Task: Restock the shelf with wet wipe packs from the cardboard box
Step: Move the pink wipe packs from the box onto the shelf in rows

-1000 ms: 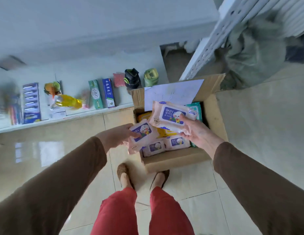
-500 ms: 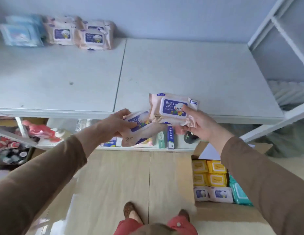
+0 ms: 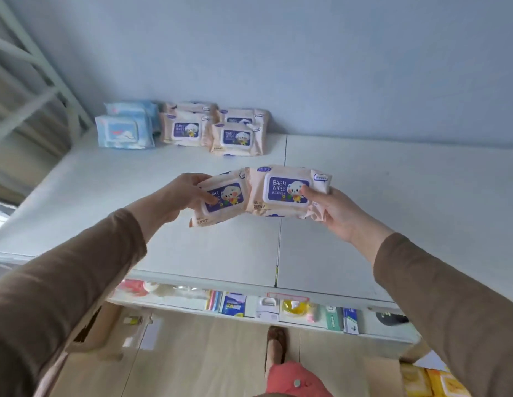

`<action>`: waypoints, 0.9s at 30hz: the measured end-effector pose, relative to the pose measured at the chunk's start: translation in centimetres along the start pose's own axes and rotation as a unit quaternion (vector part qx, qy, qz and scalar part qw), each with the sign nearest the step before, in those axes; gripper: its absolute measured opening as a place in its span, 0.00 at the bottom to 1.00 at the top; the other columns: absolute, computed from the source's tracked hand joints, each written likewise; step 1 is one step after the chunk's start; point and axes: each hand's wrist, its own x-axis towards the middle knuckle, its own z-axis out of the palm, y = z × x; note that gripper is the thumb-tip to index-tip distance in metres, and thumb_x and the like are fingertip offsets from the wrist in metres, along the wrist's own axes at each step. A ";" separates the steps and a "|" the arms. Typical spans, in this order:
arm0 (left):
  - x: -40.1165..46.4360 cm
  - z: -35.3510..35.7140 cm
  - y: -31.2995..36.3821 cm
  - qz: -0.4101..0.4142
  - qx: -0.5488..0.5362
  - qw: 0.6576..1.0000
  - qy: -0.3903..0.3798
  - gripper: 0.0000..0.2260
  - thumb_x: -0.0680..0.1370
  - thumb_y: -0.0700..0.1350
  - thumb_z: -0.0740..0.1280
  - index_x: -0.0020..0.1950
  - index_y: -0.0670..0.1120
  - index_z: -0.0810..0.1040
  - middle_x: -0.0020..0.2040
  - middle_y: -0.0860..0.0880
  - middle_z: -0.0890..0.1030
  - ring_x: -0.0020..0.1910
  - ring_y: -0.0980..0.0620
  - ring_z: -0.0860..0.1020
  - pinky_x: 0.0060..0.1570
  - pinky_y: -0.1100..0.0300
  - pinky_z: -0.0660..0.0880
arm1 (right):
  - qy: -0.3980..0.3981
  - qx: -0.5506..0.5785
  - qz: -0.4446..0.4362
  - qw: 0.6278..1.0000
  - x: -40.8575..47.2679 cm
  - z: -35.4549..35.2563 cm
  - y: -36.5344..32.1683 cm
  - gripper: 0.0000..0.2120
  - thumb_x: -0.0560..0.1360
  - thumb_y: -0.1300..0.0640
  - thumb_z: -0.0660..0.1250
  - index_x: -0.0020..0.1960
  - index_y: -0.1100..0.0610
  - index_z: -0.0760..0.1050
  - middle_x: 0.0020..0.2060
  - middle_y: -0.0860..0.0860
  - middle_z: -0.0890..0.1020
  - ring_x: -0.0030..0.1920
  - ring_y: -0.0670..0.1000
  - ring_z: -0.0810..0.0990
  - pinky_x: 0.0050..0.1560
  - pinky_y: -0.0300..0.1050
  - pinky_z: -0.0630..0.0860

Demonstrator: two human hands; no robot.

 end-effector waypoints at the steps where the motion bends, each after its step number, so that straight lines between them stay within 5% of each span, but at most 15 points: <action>1: 1.5 -1.2 0.2 -0.003 0.003 1.000 0.012 0.20 0.68 0.32 0.75 0.58 0.46 0.82 0.50 0.47 0.86 0.52 0.43 0.83 0.56 0.49 0.79 | 0.001 0.002 -0.002 1.000 1.8 0.4 -0.3 0.23 0.74 0.55 0.71 0.67 0.59 0.76 0.60 0.56 0.83 0.54 0.55 0.84 0.47 0.43 0.79; 9: 12.0 -10.6 2.8 0.010 0.073 0.996 0.051 0.20 0.69 0.31 0.75 0.58 0.47 0.80 0.50 0.46 0.83 0.43 0.50 0.78 0.40 0.61 0.71 | 0.047 -0.015 0.013 0.999 14.7 4.0 -2.5 0.20 0.74 0.57 0.73 0.65 0.60 0.77 0.58 0.57 0.84 0.60 0.60 0.82 0.61 0.55 0.76; 13: 17.0 -15.2 4.0 0.036 0.136 0.990 0.017 0.17 0.68 0.35 0.76 0.53 0.49 0.83 0.49 0.47 0.84 0.47 0.47 0.79 0.44 0.57 0.73 | 0.060 -0.041 0.015 0.997 19.5 6.1 -2.9 0.20 0.74 0.58 0.74 0.65 0.60 0.78 0.58 0.55 0.84 0.60 0.58 0.83 0.64 0.56 0.76; 20: 22.7 -17.5 3.4 0.144 0.384 0.911 0.033 0.20 0.69 0.41 0.76 0.59 0.49 0.77 0.57 0.48 0.80 0.55 0.46 0.76 0.54 0.56 0.72 | 0.159 -0.091 -0.014 0.983 23.3 9.2 -2.4 0.16 0.74 0.63 0.74 0.61 0.60 0.79 0.53 0.53 0.86 0.51 0.55 0.86 0.43 0.41 0.81; 23: 23.0 -17.0 2.0 0.198 0.434 0.878 0.026 0.27 0.69 0.47 0.75 0.65 0.52 0.70 0.62 0.47 0.78 0.57 0.43 0.75 0.55 0.49 0.75 | 0.291 -0.184 -0.047 0.938 23.4 10.8 -1.0 0.20 0.70 0.58 0.76 0.59 0.59 0.75 0.51 0.51 0.83 0.48 0.52 0.84 0.36 0.36 0.76; 25: 22.8 -16.2 1.2 0.245 0.496 0.832 0.032 0.35 0.69 0.52 0.75 0.72 0.53 0.63 0.64 0.46 0.74 0.60 0.43 0.73 0.56 0.47 0.74 | 0.355 -0.281 -0.099 0.886 23.1 11.4 0.0 0.31 0.69 0.55 0.77 0.66 0.57 0.67 0.60 0.52 0.76 0.59 0.52 0.76 0.51 0.40 0.73; 27: 22.6 -15.8 0.3 0.282 0.534 0.796 0.044 0.41 0.67 0.55 0.75 0.75 0.53 0.58 0.64 0.46 0.72 0.60 0.42 0.73 0.55 0.46 0.74 | 0.373 -0.477 -0.156 0.780 22.7 11.7 0.9 0.39 0.69 0.51 0.75 0.75 0.54 0.62 0.69 0.53 0.69 0.68 0.55 0.68 0.64 0.48 0.68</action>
